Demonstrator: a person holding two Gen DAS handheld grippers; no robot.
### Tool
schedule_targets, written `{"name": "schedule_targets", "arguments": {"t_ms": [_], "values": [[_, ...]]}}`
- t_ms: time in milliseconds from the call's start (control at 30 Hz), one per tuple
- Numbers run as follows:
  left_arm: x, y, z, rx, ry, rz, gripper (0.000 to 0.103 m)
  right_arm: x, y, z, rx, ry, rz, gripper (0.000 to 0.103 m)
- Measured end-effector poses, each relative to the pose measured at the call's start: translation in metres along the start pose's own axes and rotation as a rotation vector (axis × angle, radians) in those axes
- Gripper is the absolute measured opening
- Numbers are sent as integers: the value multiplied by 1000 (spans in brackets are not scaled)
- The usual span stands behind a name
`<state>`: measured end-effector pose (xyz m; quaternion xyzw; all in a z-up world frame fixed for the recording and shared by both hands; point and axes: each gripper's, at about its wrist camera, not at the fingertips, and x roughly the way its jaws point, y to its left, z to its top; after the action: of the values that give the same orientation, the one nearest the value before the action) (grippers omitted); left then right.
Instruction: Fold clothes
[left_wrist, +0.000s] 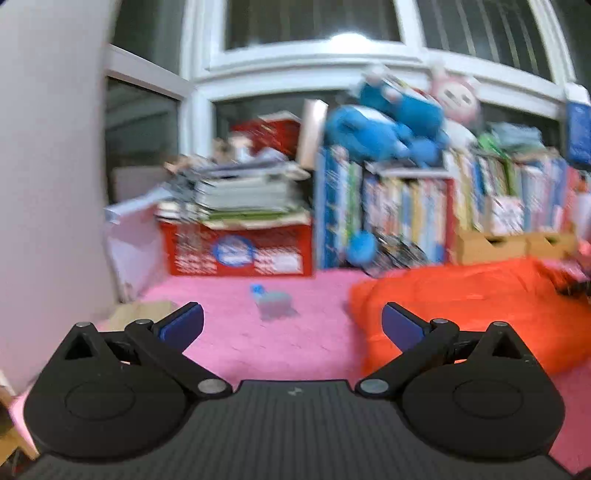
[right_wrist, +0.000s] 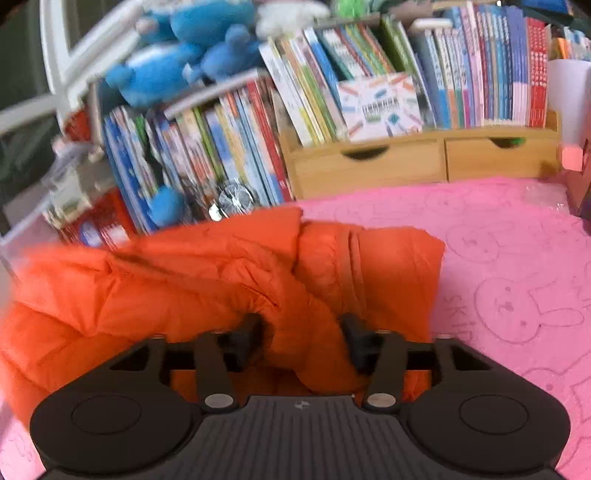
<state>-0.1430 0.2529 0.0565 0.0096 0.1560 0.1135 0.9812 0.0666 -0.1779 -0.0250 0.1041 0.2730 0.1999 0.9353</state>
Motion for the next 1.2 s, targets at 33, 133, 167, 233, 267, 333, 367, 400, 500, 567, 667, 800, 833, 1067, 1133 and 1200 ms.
{"name": "schedule_targets", "arguments": {"t_ms": [33,133,167,233,267,333,367,400,500,567,667,800,833,1067,1133,1200], "values": [[6,-5,-3,4,12,-27,103,-11,-4,-1,-7,-41,32,95],[33,-18,-5,-38,53,-112,103,-39,-16,0,-51,-130,91,102],[44,-20,-5,-60,69,-135,103,-47,-20,2,-71,-150,102,103],[70,-27,-6,-109,113,-166,103,-51,-24,9,-112,-151,97,103],[82,-30,-8,-130,136,-176,103,-53,-26,9,-133,-141,89,103],[103,-37,-13,-150,179,-191,103,-52,-27,7,-162,-121,82,103],[113,-40,-16,-157,201,-196,103,-48,-25,5,-174,-109,80,103],[121,-42,-19,-163,219,-200,103,-45,-24,3,-187,-96,78,103],[139,-48,-27,-196,256,-214,103,-30,-21,-3,-200,-61,65,103],[143,-49,-31,-224,257,-244,95,-14,-23,-6,-156,-36,55,103],[141,-53,-34,-244,273,-296,58,-8,-21,-11,-144,10,62,60],[128,-60,-34,-190,273,-287,25,-7,-15,-20,-145,64,80,20],[123,-60,-33,-193,274,-299,22,-13,-14,-22,-152,72,94,16],[56,-73,-21,-125,247,-533,12,-94,-5,-32,-173,35,228,12],[35,-76,-17,-73,212,-556,15,-122,-3,-32,-175,13,274,13],[25,-80,-16,-15,187,-530,29,-138,-1,-32,-212,3,255,17]]}}
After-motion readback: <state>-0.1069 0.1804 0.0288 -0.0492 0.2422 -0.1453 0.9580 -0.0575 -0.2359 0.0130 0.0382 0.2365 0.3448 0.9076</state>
